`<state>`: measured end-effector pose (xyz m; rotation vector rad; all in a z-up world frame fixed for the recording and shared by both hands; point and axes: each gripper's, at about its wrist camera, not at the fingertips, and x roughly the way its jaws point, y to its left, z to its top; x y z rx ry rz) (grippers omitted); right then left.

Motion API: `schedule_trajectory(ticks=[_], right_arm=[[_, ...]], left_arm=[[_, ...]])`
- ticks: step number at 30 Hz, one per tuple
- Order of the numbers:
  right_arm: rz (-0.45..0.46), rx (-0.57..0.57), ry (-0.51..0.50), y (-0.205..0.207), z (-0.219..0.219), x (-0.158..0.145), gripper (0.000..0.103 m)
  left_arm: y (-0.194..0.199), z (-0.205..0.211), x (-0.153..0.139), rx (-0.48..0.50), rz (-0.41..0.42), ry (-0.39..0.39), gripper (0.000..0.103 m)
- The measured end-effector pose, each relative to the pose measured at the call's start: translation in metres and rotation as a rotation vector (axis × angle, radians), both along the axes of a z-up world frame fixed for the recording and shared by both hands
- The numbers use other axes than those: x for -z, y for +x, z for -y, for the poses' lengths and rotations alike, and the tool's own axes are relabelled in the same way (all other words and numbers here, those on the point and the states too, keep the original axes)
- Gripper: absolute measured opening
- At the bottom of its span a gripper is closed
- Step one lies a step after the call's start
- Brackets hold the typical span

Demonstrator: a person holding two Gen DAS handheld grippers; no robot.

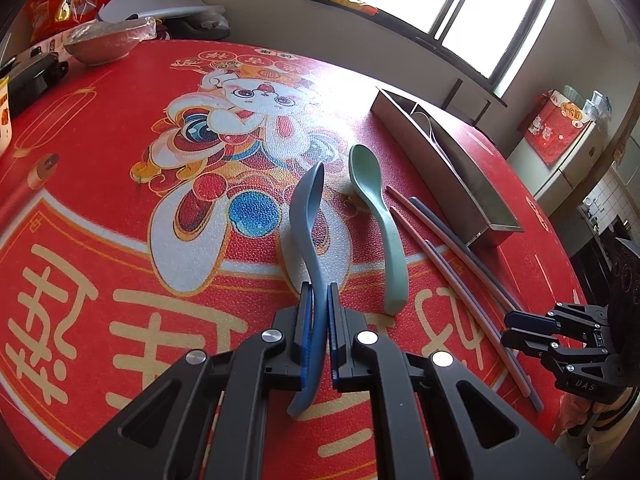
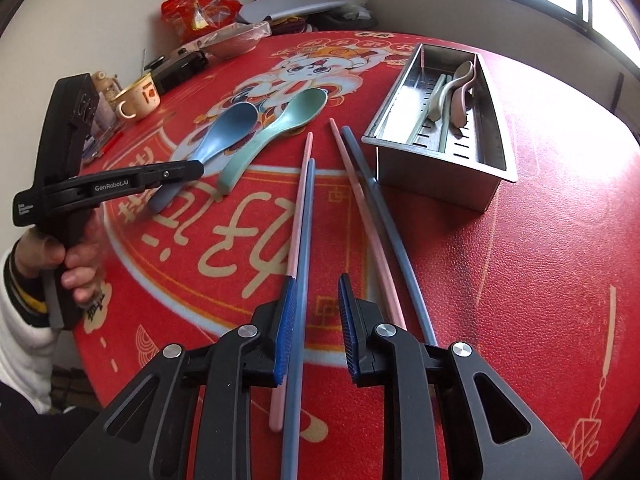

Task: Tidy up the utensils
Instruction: 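Move the right gripper down to the pink and dark blue chopsticks while the left gripper holds the blue spoon, then close the right gripper around the pink and dark blue chopsticks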

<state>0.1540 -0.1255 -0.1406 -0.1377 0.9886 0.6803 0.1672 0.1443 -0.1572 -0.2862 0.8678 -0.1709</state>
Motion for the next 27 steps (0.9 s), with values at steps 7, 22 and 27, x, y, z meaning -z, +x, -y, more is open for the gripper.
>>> schedule_trajectory(ticks=[7,22,27], right_arm=[[-0.01,0.026,-0.056,0.0039,0.0007,0.0006,0.02],[-0.013,0.019,-0.034,-0.0053,-0.0049,-0.0022,0.02],[-0.032,0.033,-0.049,-0.0048,-0.0025,-0.0005,0.02]], left_arm=[[0.0001,0.0,-0.0002,0.0,0.0,-0.005,0.007],[0.0005,-0.0015,0.0007,0.0,0.001,-0.015,0.007],[0.0006,-0.0018,0.0007,0.004,0.001,-0.015,0.007]])
